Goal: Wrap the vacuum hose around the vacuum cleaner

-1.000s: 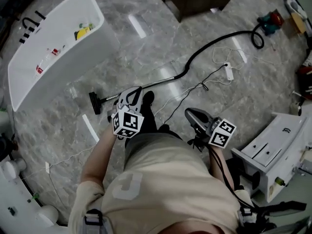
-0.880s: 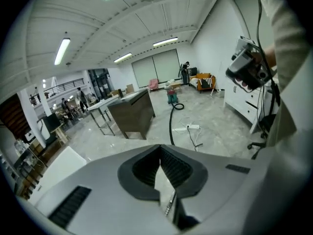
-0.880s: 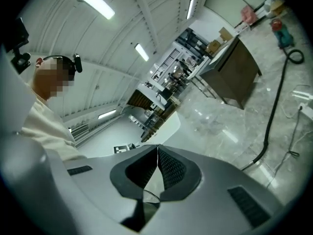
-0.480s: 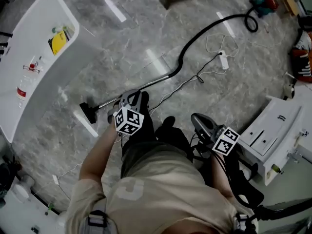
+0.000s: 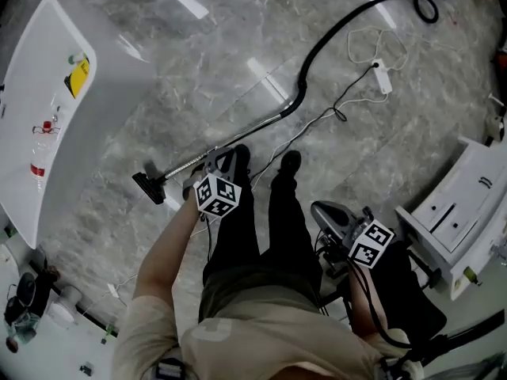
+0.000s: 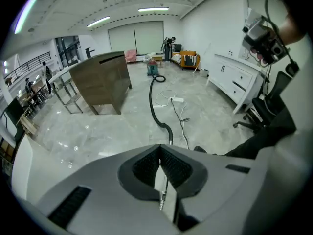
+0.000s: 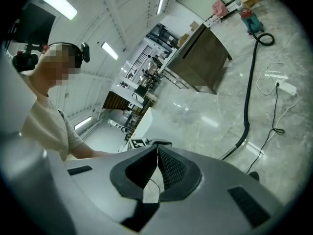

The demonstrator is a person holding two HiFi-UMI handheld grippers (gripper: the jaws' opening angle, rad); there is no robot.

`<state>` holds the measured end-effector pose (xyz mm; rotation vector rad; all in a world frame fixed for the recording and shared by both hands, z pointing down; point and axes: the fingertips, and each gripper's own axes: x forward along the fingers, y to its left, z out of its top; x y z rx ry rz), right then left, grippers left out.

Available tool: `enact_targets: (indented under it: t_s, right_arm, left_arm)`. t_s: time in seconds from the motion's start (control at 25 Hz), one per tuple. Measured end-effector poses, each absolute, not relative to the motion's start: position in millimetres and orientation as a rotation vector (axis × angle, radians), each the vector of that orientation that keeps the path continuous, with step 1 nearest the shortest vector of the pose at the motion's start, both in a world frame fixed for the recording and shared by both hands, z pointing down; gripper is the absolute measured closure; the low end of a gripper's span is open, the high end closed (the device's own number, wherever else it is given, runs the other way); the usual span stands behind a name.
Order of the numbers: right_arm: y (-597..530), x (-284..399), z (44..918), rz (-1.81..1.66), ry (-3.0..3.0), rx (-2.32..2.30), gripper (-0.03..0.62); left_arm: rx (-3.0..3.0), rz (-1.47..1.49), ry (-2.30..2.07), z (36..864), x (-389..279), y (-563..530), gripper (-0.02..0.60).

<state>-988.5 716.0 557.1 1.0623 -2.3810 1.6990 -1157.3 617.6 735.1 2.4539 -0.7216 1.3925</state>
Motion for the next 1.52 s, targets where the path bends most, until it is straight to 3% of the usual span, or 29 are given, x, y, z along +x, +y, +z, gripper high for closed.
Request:
enact_targets:
  t_s: [0.28,0.76,1.52]
  right_arm:
    - [720.9,-942.8,644.4,1.799,-2.362,1.007,0.589]
    - [745.0,-969.8,814.2,1.661,-2.195,0.686,0.589]
    - [739.8,-954.3,839.7,1.783,-2.154,0.458,0.589]
  left_arm:
    - [2.332,1.409,-0.789,855.5,-1126.3,605.0,0.575]
    - [2.296,1.563,-0.497,1033.2,-1110.7,623.1,0.575]
    - [2.247,1.596,-0.426,1016.0,-1077.2,615.1,0.575]
